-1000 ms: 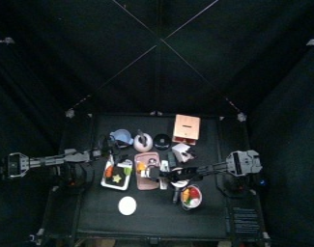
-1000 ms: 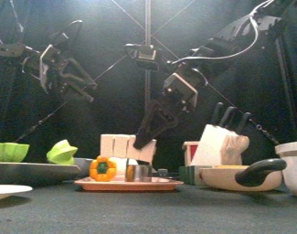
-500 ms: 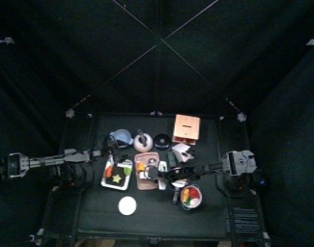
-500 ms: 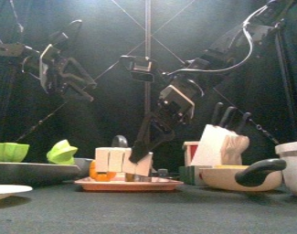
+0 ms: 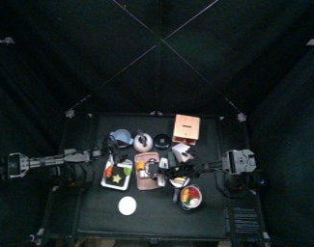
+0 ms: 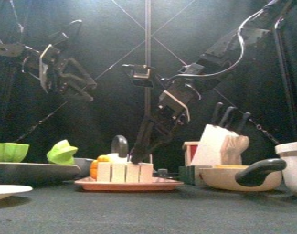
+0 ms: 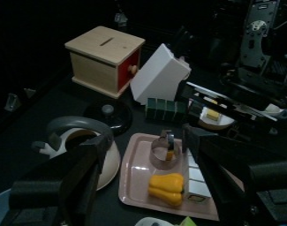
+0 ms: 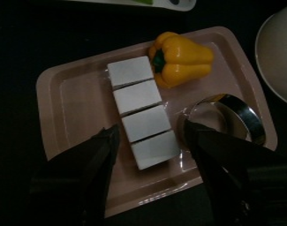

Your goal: Place white sushi roll on plate

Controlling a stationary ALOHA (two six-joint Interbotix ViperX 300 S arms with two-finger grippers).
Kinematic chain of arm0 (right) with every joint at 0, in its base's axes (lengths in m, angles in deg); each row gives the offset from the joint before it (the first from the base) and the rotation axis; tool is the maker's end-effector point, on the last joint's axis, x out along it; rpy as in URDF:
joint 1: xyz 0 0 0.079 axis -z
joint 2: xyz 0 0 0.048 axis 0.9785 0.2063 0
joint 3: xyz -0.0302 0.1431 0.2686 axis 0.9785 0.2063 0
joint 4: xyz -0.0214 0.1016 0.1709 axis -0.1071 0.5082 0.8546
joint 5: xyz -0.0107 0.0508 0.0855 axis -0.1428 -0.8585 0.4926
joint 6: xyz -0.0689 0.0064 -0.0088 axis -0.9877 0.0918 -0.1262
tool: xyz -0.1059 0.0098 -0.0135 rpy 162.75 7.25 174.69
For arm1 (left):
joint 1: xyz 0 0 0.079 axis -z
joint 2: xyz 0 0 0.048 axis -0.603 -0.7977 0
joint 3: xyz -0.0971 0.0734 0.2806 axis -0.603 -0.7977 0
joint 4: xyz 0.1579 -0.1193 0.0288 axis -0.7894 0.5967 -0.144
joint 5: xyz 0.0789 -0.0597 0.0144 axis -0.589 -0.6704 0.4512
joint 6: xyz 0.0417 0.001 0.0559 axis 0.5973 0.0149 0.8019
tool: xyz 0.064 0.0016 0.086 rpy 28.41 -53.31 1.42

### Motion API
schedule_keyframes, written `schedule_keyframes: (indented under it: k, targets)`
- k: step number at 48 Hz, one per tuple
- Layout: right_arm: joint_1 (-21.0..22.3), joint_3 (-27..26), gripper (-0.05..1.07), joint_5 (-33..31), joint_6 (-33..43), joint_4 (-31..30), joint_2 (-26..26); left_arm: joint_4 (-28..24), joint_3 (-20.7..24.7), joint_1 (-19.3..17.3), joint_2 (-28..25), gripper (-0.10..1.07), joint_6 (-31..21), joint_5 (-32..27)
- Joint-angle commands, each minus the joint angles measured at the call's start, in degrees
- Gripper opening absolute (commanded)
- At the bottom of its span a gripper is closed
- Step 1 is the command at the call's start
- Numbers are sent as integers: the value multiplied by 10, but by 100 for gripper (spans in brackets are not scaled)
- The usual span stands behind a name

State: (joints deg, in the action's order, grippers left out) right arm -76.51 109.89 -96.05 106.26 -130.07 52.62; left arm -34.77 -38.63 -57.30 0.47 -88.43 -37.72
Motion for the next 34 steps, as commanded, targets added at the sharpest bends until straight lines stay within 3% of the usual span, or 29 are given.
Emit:
schedule_keyframes:
  k: [1, 23, 34]
  targets:
    - [2, -12, 91, -7, 0, 4, -12, -1, 7, -3, 2, 100, 0, 3]
    - [-9, -15, 91, -21, 0, 41, -29, -1, 7, -2, 2, 100, 0, 3]
    - [-18, -18, 91, -36, 11, 62, -66, -1, 8, -3, 2, 100, 1, 2]
